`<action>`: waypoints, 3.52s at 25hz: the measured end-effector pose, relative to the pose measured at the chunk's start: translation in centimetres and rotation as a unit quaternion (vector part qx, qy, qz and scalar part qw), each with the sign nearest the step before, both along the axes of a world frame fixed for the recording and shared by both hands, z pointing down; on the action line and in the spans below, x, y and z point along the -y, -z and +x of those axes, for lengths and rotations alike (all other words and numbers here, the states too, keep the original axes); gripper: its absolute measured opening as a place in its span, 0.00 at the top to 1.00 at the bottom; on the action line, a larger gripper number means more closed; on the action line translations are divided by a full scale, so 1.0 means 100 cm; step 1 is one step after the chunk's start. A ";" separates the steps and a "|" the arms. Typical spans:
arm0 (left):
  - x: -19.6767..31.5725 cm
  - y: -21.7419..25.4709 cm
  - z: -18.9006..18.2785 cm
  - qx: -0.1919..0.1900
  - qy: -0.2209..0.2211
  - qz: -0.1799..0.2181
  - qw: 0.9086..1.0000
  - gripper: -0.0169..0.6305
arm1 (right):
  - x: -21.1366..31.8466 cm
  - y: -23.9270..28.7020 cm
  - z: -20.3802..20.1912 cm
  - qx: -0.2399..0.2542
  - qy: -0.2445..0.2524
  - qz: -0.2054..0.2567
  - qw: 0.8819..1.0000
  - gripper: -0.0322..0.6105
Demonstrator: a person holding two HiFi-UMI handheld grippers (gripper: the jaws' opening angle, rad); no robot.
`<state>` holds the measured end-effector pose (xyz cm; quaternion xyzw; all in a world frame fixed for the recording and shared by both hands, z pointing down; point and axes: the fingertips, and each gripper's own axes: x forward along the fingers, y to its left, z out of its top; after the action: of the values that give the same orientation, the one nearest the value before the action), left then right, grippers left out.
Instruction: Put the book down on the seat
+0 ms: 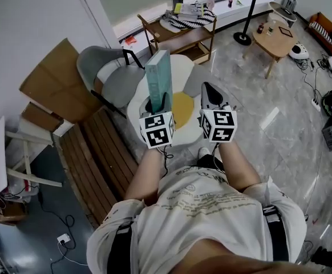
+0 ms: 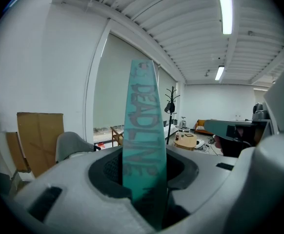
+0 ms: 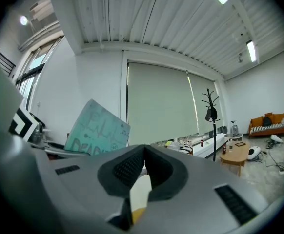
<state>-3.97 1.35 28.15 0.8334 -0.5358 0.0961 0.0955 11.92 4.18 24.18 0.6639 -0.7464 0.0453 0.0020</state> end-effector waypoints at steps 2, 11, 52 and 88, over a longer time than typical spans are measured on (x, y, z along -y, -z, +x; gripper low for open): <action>0.005 -0.002 -0.003 -0.001 0.003 -0.002 1.000 0.73 | 0.007 -0.001 -0.004 -0.001 0.003 0.000 1.000 0.91; 0.048 -0.004 -0.011 0.001 0.021 -0.004 1.000 0.73 | 0.061 -0.005 -0.011 0.001 0.023 -0.003 1.000 0.91; 0.226 -0.031 0.070 -0.009 0.106 -0.058 0.993 0.73 | 0.278 -0.023 0.065 -0.002 0.137 -0.033 0.990 0.91; 0.198 -0.398 -0.040 -0.071 0.045 -0.385 0.919 0.73 | 0.283 -0.316 -0.050 -0.106 0.160 -0.300 0.934 0.91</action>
<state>-7.92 -18.44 67.91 0.7117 -0.4864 0.2310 0.4512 6.95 -24.10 55.83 0.5054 -0.7897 0.1961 0.2874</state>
